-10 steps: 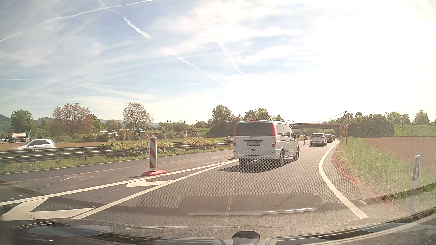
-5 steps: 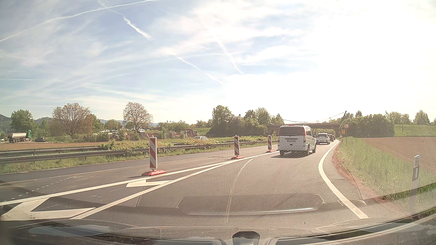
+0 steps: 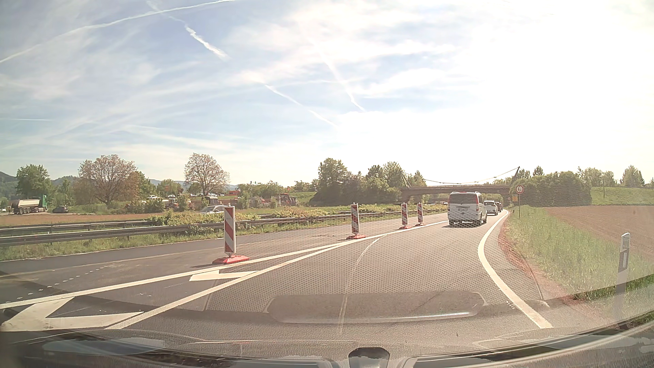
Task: Follow the waypoints while adhering to traffic rules and regulations
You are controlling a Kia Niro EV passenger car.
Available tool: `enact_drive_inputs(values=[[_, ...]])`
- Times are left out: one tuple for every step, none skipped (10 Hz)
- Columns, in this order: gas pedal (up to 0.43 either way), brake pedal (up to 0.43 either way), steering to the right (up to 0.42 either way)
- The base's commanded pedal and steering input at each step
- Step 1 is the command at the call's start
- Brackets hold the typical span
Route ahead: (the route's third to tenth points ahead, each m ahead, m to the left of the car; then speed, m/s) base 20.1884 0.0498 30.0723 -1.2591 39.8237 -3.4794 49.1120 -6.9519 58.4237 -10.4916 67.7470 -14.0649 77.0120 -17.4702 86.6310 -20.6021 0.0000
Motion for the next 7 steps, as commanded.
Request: enact_drive_inputs(values=[[0.000,0.299,0.063],[0.000,0.293,0.063],[0.000,0.293,0.063],[0.000,0.293,0.063],[0.000,0.293,0.063],[0.000,0.293,0.063],[0.000,0.287,0.063]])
